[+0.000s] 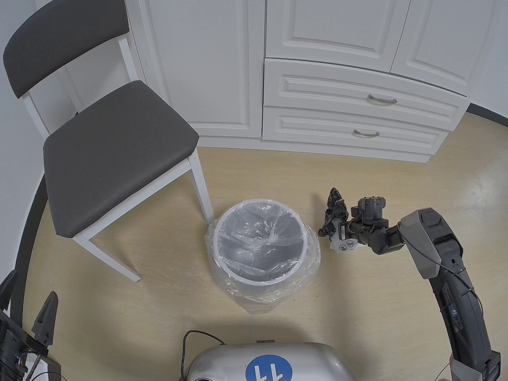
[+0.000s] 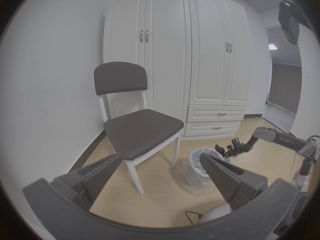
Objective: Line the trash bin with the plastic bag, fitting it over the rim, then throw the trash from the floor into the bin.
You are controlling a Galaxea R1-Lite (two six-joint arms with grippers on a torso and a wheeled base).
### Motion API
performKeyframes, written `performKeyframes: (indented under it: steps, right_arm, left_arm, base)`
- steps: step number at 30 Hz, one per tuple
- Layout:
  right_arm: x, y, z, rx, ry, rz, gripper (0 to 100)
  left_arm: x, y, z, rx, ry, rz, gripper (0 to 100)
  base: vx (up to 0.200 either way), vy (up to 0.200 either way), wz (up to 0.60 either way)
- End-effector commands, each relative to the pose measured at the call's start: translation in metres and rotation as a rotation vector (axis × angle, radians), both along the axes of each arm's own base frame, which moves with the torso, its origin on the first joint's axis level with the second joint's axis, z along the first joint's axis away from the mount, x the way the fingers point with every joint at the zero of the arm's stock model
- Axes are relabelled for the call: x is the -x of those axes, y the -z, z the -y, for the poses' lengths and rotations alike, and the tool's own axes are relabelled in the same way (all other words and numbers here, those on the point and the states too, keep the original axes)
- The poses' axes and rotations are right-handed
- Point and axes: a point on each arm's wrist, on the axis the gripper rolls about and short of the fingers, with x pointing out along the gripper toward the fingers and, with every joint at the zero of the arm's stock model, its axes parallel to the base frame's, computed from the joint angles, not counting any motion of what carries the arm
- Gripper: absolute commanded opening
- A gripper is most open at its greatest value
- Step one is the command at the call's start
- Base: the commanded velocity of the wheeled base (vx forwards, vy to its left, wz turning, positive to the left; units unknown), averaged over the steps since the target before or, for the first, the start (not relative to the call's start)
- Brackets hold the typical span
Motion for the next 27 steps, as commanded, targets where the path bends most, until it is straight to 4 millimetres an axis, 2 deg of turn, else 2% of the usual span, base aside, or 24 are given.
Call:
performKeyframes:
  steps: [1, 2, 3, 4, 5, 6, 8, 11, 12, 13, 17, 18, 20, 21, 22, 26, 27]
  right_arm:
    - [0.015, -0.069, 0.002, -0.001, -0.006, 0.029, 0]
    - [0.023, -0.094, 0.003, -0.004, -0.004, 0.029, 0]
    - [0.029, -0.109, 0.004, -0.004, -0.003, 0.018, 0]
    - [0.031, -0.113, 0.004, -0.004, -0.003, 0.014, 0]
    - [0.041, -0.134, 0.005, -0.004, -0.003, 0.003, 0]
    - [0.041, -0.136, 0.006, -0.004, -0.003, 0.003, 0]
    - [0.061, -0.169, 0.007, -0.001, -0.008, 0.005, 0]
    - [0.074, -0.187, 0.004, -0.005, -0.023, 0.032, 0]
    - [0.082, -0.199, 0.001, -0.012, -0.038, 0.068, 0]
    - [0.083, -0.199, 0.001, -0.012, -0.040, 0.071, 0]
    - [0.112, -0.222, -0.014, -0.014, -0.091, 0.216, 0]
    - [0.114, -0.222, -0.014, -0.011, -0.095, 0.223, 0]
    - [0.137, -0.236, -0.020, 0.031, -0.125, 0.263, 0]
    - [0.137, -0.236, -0.020, 0.031, -0.125, 0.263, 0]
    - [0.153, -0.247, -0.025, 0.051, -0.148, 0.278, 0]
    - [0.188, -0.266, -0.044, 0.049, -0.200, 0.309, 0]
    - [0.188, -0.266, -0.044, 0.049, -0.200, 0.309, 0]
  left_arm:
    - [-0.001, 0.010, -0.001, -0.006, -0.027, -0.075, 100]
    - [-0.001, 0.011, -0.001, -0.033, -0.034, -0.094, 100]
    - [-0.001, 0.012, -0.001, -0.051, -0.038, -0.105, 100]
    - [-0.001, 0.012, -0.001, -0.055, -0.038, -0.108, 100]
    - [-0.001, 0.013, -0.001, -0.075, -0.040, -0.117, 100]
    - [-0.001, 0.013, -0.001, -0.075, -0.040, -0.118, 100]
    - [-0.002, 0.011, -0.001, -0.085, -0.032, -0.126, 100]
    - [-0.004, 0.005, -0.001, -0.084, -0.024, -0.121, 100]
    - [-0.006, 0.001, -0.001, -0.083, -0.023, -0.120, 100]
    - [-0.006, 0.001, -0.001, -0.083, -0.023, -0.121, 100]
    - [-0.006, 0.006, -0.001, -0.080, -0.022, -0.139, 100]
    - [-0.005, 0.007, -0.001, -0.079, -0.022, -0.142, 100]
    - [-0.005, 0.013, -0.001, -0.076, -0.024, -0.157, 100]
    - [-0.005, 0.013, -0.001, -0.076, -0.024, -0.157, 100]
    - [-0.004, 0.015, -0.001, -0.078, -0.023, -0.160, 100]
    - [-0.007, 0.004, 0.000, -0.098, 0.006, -0.136, 100]
    - [-0.007, 0.004, 0.000, -0.098, 0.006, -0.136, 100]
  base:
    - [0.000, 0.000, 0.00]
    - [0.000, 0.000, 0.00]
    - [0.000, 0.000, 0.00]
    - [0.000, 0.000, 0.00]
    - [0.000, 0.000, 0.00]
    - [0.000, 0.000, 0.00]
    - [0.000, 0.000, 0.00]
    - [0.000, 0.000, 0.00]
    - [0.000, 0.000, 0.00]
    - [0.000, 0.000, 0.00]
    - [0.000, 0.000, 0.00]
    - [0.000, 0.000, 0.00]
    - [0.000, 0.000, 0.00]
    - [0.000, 0.000, 0.00]
    - [0.000, 0.000, 0.00]
    - [0.000, 0.000, 0.00]
    - [0.000, 0.000, 0.00]
